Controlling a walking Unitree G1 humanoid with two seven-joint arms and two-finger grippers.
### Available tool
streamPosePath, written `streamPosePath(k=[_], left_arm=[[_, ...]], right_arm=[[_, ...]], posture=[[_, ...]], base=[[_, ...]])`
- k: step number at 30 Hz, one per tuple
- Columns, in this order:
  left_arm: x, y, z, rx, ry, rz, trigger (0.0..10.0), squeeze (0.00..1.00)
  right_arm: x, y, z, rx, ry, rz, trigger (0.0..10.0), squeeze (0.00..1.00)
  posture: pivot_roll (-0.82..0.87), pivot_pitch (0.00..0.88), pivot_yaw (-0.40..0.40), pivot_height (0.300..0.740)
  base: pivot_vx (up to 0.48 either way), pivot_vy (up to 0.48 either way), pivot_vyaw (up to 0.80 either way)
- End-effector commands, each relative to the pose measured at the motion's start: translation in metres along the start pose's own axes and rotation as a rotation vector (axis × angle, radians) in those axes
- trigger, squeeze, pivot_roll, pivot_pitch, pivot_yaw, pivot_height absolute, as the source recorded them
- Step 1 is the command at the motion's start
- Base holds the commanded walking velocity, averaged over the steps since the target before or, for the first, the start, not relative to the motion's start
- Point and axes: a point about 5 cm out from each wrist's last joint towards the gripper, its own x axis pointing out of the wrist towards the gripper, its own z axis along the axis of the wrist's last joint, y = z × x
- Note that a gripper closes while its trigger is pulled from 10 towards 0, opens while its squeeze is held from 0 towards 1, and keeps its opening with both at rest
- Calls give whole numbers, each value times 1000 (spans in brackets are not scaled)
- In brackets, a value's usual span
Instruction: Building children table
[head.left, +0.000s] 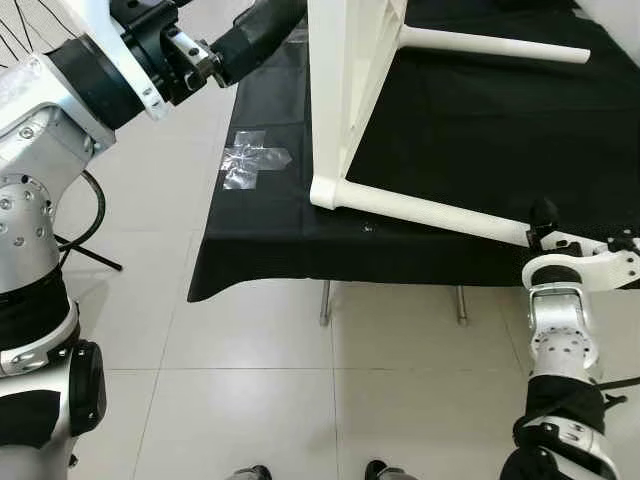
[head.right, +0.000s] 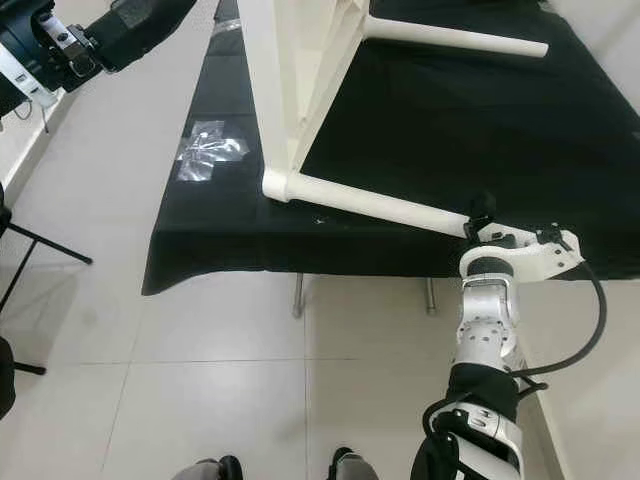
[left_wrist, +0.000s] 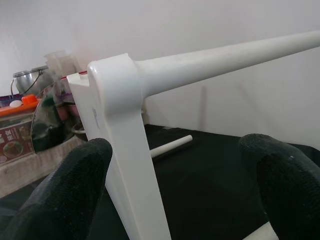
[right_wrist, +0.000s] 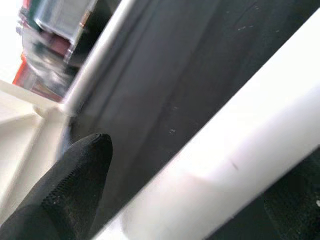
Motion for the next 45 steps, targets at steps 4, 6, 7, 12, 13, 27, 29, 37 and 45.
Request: streamPosePath(k=[4, 6, 7, 12, 13, 27, 29, 37, 45], left_arm=[[-2, -2, 0, 5, -7, -15, 10000, 0], [-2, -2, 1, 5, -7, -15, 10000, 0], [-2, -2, 1, 6, -7, -15, 10000, 0], [-2, -2, 1, 6, -8, -19, 10000, 0], [-2, -2, 1, 6, -8, -20, 10000, 0], [-2, -6, -1, -4, -19, -25, 10000, 0], [-2, -7, -2, -4, -19, -25, 10000, 0], [-9, -9, -8, -25, 1, -18, 10000, 0], [-23, -17, -34, -120, 82, -35, 10000, 0]], right_arm=[[-5, -34, 0, -128, 19, -247, 10000, 0], [-7, -35, 0, -120, 19, -251, 10000, 0], [-8, -36, 1, -147, 19, -260, 10000, 0], [-16, -30, 5, -120, -5, -238, 10000, 0], [-19, -28, 5, -110, -7, -228, 10000, 0], [-51, -26, -5, -20, 53, -249, 10000, 0], [-52, -27, -6, -21, 61, -251, 10000, 0], [-74, -27, -18, -94, 155, -219, 10000, 0], [-98, -14, -28, -320, 244, -43, 10000, 0]], posture=[[35, 222, 25, 740], [33, 225, 23, 740], [33, 225, 23, 740], [30, 225, 21, 740], [28, 224, 19, 740], [3, 210, -11, 740], [5, 211, -18, 740], [-4, 207, -34, 740], [-11, 196, -31, 740]], base=[[0, 0, 0], [0, 0, 0], [0, 0, 0], [0, 0, 0], [0, 0, 0], [0, 0, 0], [0, 0, 0], [0, 0, 0], [0, 0, 0]])
